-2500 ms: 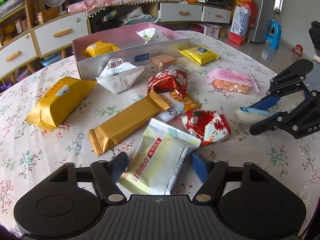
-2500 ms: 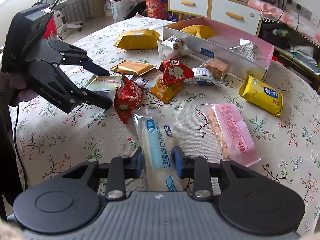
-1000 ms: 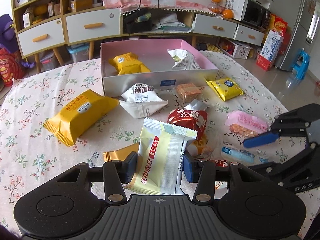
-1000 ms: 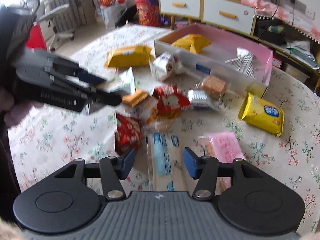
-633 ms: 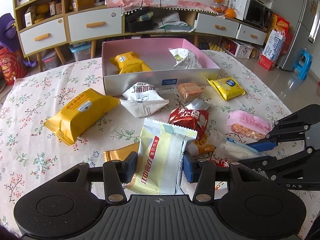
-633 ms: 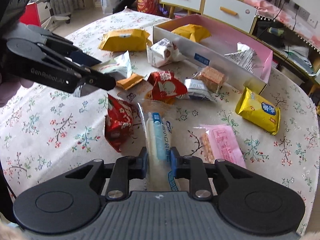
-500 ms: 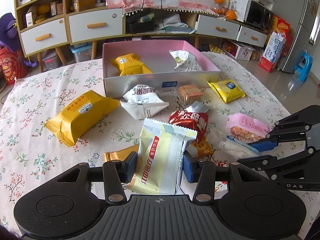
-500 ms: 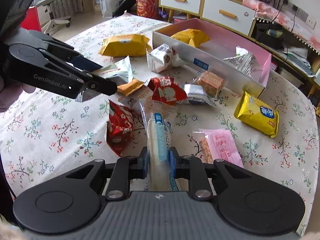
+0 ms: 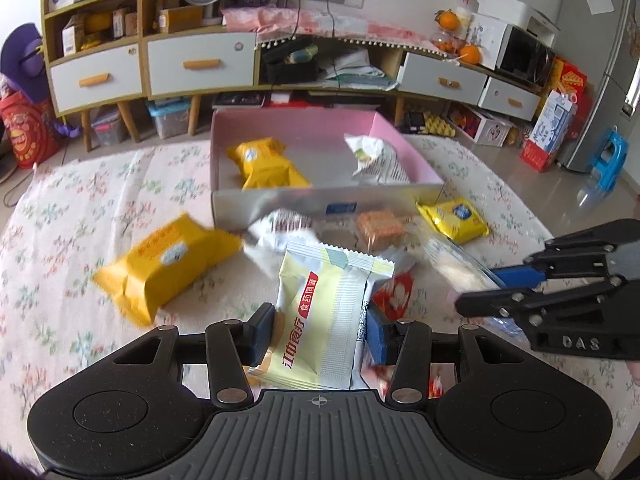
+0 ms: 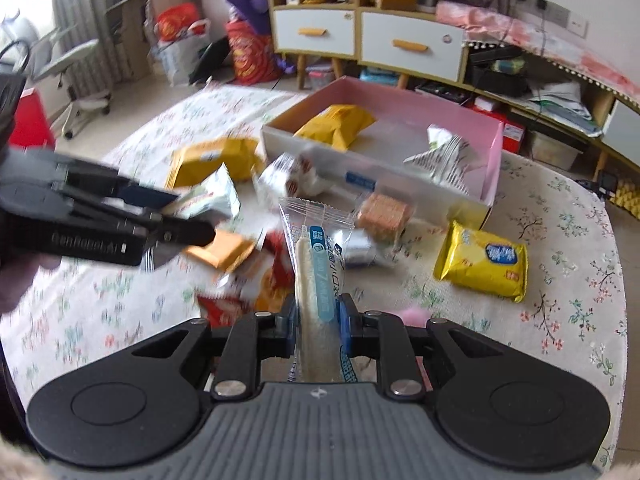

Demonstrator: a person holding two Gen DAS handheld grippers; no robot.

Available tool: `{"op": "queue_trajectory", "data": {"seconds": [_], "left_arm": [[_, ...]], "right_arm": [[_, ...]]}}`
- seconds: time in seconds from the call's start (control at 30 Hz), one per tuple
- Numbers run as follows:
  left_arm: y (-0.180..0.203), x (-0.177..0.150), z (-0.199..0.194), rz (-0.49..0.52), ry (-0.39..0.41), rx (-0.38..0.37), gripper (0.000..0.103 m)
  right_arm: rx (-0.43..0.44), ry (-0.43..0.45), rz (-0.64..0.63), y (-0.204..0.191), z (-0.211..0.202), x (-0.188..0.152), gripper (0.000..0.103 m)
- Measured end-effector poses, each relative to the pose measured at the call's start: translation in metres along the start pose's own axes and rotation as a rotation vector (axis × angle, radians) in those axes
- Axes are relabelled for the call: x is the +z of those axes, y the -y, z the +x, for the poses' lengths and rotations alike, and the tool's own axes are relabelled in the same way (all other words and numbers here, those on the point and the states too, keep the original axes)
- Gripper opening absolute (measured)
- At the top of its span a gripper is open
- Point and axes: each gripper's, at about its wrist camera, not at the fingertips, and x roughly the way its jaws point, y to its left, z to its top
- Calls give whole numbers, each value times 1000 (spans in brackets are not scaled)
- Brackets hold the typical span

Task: Organize snacks
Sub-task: 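Carry both packs into the box and open both tools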

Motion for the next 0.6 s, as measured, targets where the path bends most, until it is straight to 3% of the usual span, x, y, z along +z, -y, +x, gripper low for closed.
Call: {"op": "queue_trajectory", "data": {"seconds": [0.27, 0.6], "left_arm": [[-2, 41, 24, -18, 29, 5, 45], [-7, 89, 76, -85, 62, -38, 45]], "right_arm": [[-26, 60, 144, 31, 17, 43, 18], [-35, 60, 288, 65, 59, 87, 19]]}}
